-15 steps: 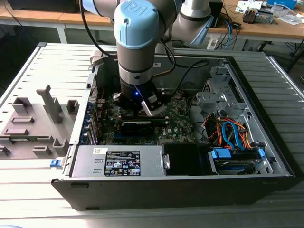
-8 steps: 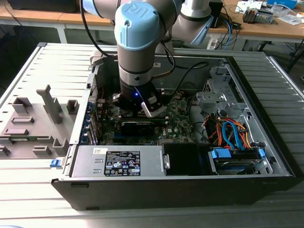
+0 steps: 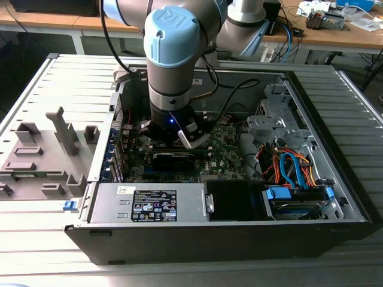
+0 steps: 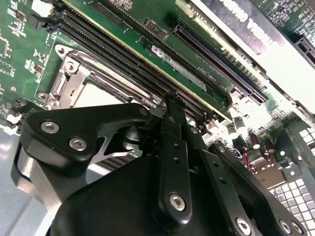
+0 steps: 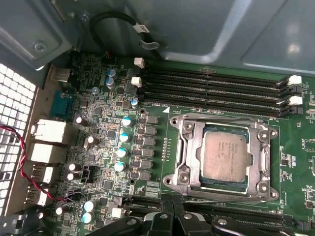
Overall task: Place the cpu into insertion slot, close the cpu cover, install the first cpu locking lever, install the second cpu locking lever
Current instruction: 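Install the second cpu locking lever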
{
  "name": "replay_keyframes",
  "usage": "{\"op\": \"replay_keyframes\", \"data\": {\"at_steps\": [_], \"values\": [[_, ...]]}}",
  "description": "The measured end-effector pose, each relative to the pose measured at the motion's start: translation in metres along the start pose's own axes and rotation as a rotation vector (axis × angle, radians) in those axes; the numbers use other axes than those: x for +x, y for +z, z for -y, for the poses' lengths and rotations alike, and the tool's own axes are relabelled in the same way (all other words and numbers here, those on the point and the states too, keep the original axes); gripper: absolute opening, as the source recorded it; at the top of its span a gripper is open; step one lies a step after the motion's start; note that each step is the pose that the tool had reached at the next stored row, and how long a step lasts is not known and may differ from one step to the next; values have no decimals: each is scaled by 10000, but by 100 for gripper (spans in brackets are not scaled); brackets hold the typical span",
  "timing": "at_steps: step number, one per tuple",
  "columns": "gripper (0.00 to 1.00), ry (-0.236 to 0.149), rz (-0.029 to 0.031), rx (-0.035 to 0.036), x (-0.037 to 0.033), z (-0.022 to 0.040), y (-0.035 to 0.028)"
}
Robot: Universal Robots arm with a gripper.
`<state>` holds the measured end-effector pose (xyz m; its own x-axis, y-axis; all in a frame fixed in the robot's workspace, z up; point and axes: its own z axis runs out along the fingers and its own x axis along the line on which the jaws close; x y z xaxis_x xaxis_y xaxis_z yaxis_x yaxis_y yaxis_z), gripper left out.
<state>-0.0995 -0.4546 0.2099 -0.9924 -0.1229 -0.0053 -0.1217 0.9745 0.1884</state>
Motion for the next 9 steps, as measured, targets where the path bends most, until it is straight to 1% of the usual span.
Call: {"op": "replay_keyframes", "data": {"at_steps": [3, 6, 7, 9], "values": [[11, -72, -13, -9, -1, -9, 22], [11, -224, -42, -11, -4, -36, 39], [11, -316, -60, -11, -6, -55, 48], [11, -391, -73, -12, -8, -62, 54]]}}
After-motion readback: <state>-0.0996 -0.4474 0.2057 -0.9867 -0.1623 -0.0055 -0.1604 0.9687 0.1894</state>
